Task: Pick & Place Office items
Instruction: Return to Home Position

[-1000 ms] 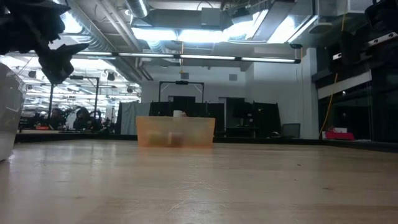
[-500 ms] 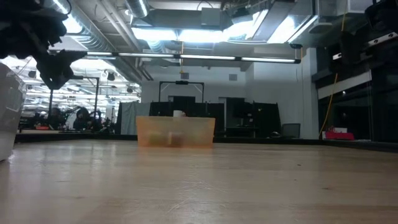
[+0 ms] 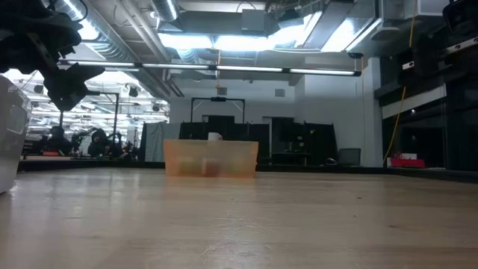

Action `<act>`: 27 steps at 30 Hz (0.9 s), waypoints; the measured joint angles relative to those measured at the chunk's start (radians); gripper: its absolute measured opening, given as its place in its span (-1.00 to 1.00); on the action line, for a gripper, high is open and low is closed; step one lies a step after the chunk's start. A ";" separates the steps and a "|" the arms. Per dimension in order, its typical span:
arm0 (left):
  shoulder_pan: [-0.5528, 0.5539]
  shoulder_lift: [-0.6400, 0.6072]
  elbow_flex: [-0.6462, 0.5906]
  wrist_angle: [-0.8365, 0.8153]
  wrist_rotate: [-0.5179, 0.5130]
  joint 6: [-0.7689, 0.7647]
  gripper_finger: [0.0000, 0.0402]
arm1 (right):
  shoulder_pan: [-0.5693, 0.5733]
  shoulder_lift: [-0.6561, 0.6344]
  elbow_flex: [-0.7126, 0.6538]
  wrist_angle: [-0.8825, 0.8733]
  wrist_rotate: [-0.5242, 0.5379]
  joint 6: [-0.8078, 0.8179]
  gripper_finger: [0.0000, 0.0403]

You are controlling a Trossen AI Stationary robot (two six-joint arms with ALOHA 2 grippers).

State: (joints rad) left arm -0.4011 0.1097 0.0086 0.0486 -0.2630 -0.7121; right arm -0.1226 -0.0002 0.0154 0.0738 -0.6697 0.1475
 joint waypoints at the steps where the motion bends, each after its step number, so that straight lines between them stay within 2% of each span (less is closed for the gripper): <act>1: 0.000 0.000 0.000 0.000 0.000 0.000 0.37 | 0.000 0.000 0.000 0.000 0.000 0.000 0.29; 27: 0.000 0.000 0.000 0.000 -0.001 0.000 0.37 | 0.000 0.000 0.000 0.000 0.000 0.000 0.30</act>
State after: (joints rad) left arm -0.4011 0.1097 0.0086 0.0486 -0.2638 -0.7121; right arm -0.1226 -0.0002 0.0151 0.0738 -0.6697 0.1478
